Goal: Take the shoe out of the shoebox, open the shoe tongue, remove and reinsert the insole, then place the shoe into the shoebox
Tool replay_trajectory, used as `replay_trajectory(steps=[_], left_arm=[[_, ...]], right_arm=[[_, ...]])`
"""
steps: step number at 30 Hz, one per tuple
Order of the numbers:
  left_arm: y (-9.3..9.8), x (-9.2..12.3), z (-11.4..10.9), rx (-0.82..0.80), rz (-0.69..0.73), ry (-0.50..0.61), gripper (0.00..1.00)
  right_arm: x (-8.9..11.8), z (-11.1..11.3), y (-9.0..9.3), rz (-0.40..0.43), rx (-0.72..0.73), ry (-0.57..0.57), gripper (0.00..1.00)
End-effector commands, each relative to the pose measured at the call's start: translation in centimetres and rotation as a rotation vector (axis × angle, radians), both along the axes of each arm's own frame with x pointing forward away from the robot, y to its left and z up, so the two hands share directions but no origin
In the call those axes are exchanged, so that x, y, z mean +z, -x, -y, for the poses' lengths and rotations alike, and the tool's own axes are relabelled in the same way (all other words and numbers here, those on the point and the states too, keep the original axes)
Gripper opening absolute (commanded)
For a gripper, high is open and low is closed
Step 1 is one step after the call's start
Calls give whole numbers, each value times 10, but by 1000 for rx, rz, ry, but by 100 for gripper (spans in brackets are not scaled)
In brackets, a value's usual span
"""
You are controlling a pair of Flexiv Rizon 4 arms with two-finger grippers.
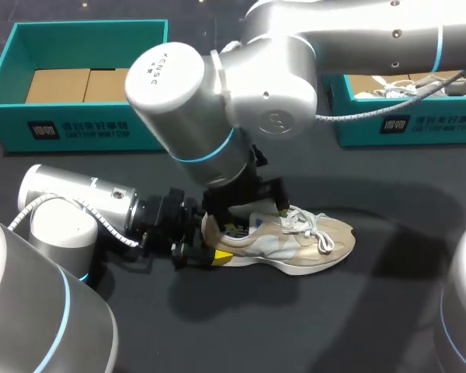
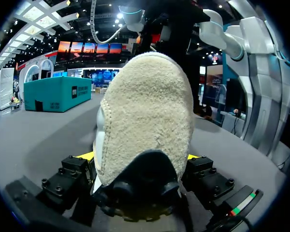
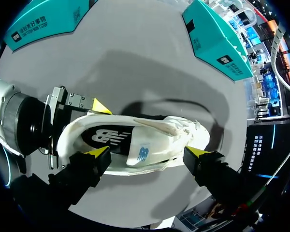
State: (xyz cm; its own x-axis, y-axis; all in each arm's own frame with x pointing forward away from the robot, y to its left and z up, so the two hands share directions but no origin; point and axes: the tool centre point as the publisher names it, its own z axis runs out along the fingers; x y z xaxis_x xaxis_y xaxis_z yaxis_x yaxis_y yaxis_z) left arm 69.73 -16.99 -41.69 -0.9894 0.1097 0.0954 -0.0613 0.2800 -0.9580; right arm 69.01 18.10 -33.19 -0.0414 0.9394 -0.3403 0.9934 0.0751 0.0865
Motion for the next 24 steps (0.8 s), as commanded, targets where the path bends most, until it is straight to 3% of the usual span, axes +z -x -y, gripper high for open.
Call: replay_trajectory(steps=[1, 16, 24], left_arm=[[2, -4, -4, 1, 1, -1, 0], [2, -4, -4, 1, 1, -1, 0], [2, -4, -4, 1, 1, -1, 0]], right_arm=[[-8, -4, 7, 195, -480, 42, 100], [-21, 24, 5, 241, -514, 62, 100], [-16, 39, 5, 255, -544, 66, 100]])
